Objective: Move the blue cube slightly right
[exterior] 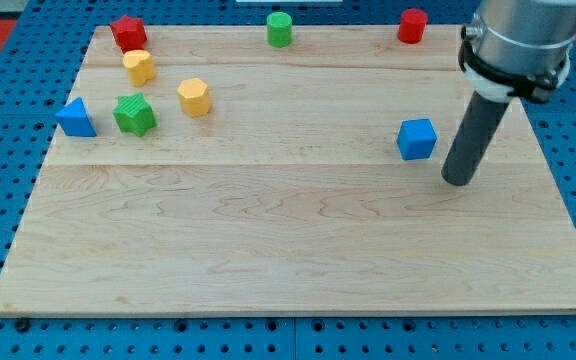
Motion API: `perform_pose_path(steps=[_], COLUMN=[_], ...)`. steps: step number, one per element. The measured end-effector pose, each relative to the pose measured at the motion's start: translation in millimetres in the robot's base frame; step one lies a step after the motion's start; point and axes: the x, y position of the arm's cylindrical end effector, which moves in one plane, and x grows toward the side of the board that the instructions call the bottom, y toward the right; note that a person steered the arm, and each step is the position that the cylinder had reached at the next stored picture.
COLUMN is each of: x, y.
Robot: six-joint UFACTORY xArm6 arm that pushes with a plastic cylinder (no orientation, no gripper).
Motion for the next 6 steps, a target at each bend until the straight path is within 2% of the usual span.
perform_pose_path(steps=[1,2,3,4,5,6], x=[-5.3,-43.6,-50.4,-34.8,-47.1,-95.3], y=[-58.2,-43.6,1.8,-13.4,-84.1,-94.5])
